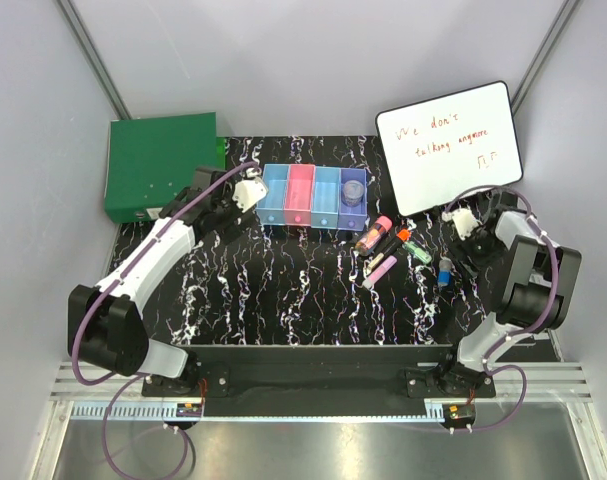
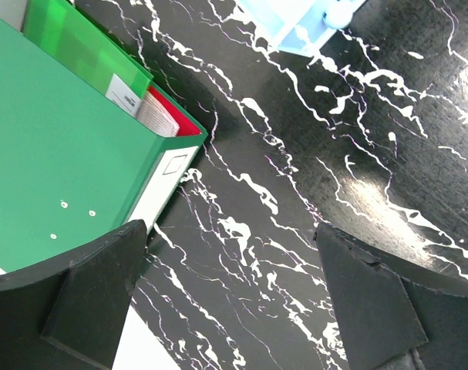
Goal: Sort the stationery into containers
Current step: Move the stationery to the center of the board, then pick up the stationery from the center of the board.
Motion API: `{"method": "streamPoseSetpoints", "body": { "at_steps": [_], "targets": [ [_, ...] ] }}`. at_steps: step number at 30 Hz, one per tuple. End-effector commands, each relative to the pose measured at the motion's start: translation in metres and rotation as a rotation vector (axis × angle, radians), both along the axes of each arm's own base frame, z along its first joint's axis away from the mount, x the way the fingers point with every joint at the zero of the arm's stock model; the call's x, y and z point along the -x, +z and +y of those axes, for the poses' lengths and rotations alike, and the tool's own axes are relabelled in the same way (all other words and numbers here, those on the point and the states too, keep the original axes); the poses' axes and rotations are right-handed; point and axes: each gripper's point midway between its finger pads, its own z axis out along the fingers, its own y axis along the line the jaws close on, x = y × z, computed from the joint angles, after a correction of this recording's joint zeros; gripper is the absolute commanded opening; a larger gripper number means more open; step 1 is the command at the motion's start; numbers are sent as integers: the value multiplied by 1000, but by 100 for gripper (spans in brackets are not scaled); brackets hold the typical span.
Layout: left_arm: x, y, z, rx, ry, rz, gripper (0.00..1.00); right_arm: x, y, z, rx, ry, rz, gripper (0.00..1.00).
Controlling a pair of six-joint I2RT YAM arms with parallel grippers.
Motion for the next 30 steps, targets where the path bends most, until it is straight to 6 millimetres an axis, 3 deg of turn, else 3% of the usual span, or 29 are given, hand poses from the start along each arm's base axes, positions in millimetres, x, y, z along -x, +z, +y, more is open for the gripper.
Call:
{"method": "streamPoseSetpoints", "body": {
  "at_steps": [1,6,11,16,26,30],
  "targets": [
    [-2,8,-2,20,4,-46,99,-14,28,17,-109,-100,-7,69],
    [-5,8,-3,19,-3,-58,99,-22,59,60,-350,-187,39,67],
    [-12,17,-4,11,-12,-86,99,-26,59,87,-392,-200,107,66],
    [-16,25,-2,-9,-27,-110,99,-9,51,114,-391,-174,175,64],
    [-19,29,-4,-9,-32,-123,99,27,30,121,-343,-178,217,64],
    [-19,29,-4,-7,-32,-123,99,30,27,122,-336,-172,212,64]
  ]
}}
